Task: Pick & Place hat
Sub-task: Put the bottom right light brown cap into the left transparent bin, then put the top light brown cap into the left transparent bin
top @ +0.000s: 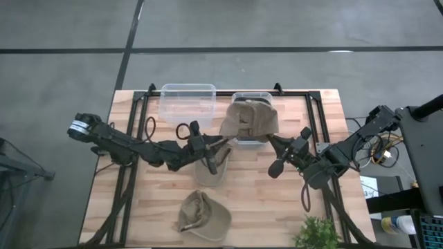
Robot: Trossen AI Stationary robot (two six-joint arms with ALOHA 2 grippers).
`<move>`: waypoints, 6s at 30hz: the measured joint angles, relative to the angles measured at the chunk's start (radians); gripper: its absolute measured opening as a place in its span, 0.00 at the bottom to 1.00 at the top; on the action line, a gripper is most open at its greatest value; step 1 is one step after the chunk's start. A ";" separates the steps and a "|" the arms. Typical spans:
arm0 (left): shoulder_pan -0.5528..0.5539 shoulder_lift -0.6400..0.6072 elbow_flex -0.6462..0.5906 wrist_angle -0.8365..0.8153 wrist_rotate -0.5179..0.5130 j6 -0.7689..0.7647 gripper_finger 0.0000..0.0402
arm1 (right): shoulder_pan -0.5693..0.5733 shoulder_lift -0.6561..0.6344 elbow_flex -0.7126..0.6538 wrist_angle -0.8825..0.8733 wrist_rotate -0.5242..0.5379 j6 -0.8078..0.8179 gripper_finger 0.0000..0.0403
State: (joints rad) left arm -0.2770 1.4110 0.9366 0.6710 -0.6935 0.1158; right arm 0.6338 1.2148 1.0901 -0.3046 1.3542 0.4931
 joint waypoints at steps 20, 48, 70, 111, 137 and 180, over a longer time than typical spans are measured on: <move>0.022 -0.179 0.000 -0.305 -0.136 0.030 0.02 | 0.001 -0.002 0.000 -0.017 -0.104 -0.194 0.38; 0.521 -0.077 0.808 -1.978 0.077 -0.024 0.01 | 0.003 -0.002 -0.159 -0.135 -0.595 -0.036 0.58; 0.746 0.264 1.023 -2.243 0.352 0.128 0.04 | 0.003 -0.001 -0.179 -0.137 -0.604 -0.029 0.58; 0.702 0.264 0.972 -2.242 0.527 -0.239 0.35 | 0.003 -0.002 -0.208 -0.134 -0.603 0.024 0.58; 0.169 0.254 0.446 -1.872 0.555 -1.229 0.35 | 0.004 -0.002 -0.238 -0.172 -0.630 -0.029 0.58; 0.149 -0.013 -0.270 -0.916 0.591 -1.400 0.30 | 0.003 -0.002 -0.240 -0.149 -0.630 -0.029 0.58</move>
State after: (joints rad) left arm -0.1279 1.3979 0.6665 -0.2451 -0.1027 -1.2839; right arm 0.6373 1.2133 0.8501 -0.4534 0.7246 0.4644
